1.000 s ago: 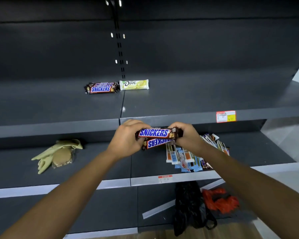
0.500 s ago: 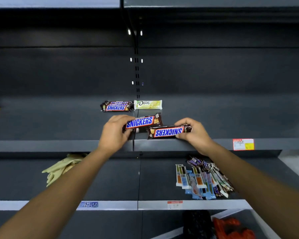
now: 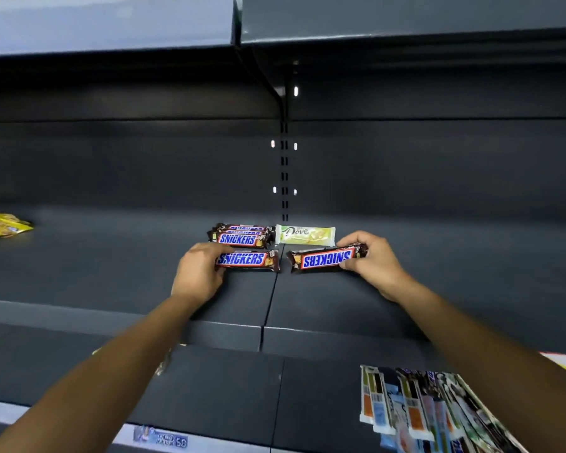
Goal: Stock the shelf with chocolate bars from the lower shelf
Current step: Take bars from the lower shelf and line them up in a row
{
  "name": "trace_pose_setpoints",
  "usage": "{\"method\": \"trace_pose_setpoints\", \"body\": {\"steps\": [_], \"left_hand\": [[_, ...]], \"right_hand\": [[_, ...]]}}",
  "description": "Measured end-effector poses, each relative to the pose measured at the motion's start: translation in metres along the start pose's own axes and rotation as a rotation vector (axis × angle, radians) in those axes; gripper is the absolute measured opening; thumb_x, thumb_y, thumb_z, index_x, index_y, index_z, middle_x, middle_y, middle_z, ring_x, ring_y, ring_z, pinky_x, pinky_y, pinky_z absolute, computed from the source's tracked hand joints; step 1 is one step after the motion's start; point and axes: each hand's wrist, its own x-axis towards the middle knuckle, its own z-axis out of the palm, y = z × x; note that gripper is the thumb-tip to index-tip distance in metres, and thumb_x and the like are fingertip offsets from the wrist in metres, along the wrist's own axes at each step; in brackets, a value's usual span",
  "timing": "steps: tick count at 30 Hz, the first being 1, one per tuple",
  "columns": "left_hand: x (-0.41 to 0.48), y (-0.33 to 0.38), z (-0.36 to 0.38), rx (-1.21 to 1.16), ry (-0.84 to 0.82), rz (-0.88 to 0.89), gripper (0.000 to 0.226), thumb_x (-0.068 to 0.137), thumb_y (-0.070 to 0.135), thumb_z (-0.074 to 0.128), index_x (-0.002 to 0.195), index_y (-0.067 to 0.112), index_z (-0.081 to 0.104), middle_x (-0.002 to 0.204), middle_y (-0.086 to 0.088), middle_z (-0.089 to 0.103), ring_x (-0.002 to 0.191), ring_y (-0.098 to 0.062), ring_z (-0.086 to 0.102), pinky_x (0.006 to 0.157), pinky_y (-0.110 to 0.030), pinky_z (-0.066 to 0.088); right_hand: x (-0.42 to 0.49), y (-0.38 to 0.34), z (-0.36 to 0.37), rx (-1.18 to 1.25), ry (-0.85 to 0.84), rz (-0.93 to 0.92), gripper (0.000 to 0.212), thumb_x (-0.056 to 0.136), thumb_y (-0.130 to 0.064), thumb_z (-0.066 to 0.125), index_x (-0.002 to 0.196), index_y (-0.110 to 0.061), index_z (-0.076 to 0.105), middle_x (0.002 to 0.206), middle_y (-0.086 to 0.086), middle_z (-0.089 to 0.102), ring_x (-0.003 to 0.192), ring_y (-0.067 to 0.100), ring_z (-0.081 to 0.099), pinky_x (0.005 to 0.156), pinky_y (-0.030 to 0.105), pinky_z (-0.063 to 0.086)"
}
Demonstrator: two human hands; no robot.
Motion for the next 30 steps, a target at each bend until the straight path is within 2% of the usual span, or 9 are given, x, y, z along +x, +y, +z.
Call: {"method": "trace_pose_setpoints", "body": {"steps": [8, 15, 19, 24, 30], "left_hand": [[0.026, -0.032, 0.015, 0.010, -0.048, -0.090, 0.040, 0.073, -0.001, 0.065, 0.109, 0.014, 0.068, 0.107, -0.011, 0.067, 0.102, -0.029, 0.059, 0.088, -0.033, 0.045], [0.049, -0.052, 0.032, -0.034, -0.089, -0.061, 0.040, 0.074, -0.002, 0.062, 0.110, 0.012, 0.067, 0.110, -0.011, 0.066, 0.105, -0.028, 0.057, 0.091, -0.032, 0.043], [0.056, -0.062, 0.041, -0.054, -0.093, -0.054, 0.040, 0.072, -0.003, 0.063, 0.109, 0.011, 0.067, 0.110, -0.012, 0.066, 0.105, -0.030, 0.057, 0.090, -0.034, 0.044], [0.064, -0.072, 0.048, -0.095, -0.094, -0.032, 0.042, 0.069, -0.007, 0.061, 0.107, 0.009, 0.066, 0.108, -0.013, 0.066, 0.102, -0.032, 0.057, 0.088, -0.035, 0.044], [0.066, -0.080, 0.049, -0.164, -0.137, -0.029, 0.043, 0.070, -0.001, 0.062, 0.111, 0.012, 0.066, 0.113, -0.007, 0.062, 0.110, -0.026, 0.052, 0.094, -0.029, 0.040]], "right_hand": [[0.037, -0.008, 0.036, 0.053, 0.034, -0.002, 0.039, 0.071, 0.011, 0.070, 0.081, -0.026, 0.063, 0.085, 0.000, 0.066, 0.076, 0.012, 0.061, 0.075, 0.028, 0.052], [0.063, -0.013, 0.071, 0.042, 0.104, 0.010, 0.039, 0.069, 0.008, 0.071, 0.078, -0.029, 0.063, 0.083, -0.003, 0.067, 0.080, 0.015, 0.062, 0.080, 0.035, 0.052], [0.070, -0.013, 0.082, 0.012, 0.135, 0.016, 0.037, 0.068, 0.005, 0.073, 0.080, -0.029, 0.065, 0.085, -0.004, 0.067, 0.084, 0.016, 0.063, 0.077, 0.031, 0.053], [0.074, -0.015, 0.093, 0.003, 0.134, 0.007, 0.039, 0.069, 0.008, 0.071, 0.079, -0.029, 0.063, 0.083, -0.005, 0.066, 0.078, 0.011, 0.061, 0.073, 0.027, 0.052], [0.075, -0.012, 0.101, 0.017, 0.118, 0.006, 0.038, 0.070, 0.009, 0.070, 0.081, -0.027, 0.063, 0.085, -0.004, 0.066, 0.077, 0.009, 0.061, 0.070, 0.025, 0.050]]}}
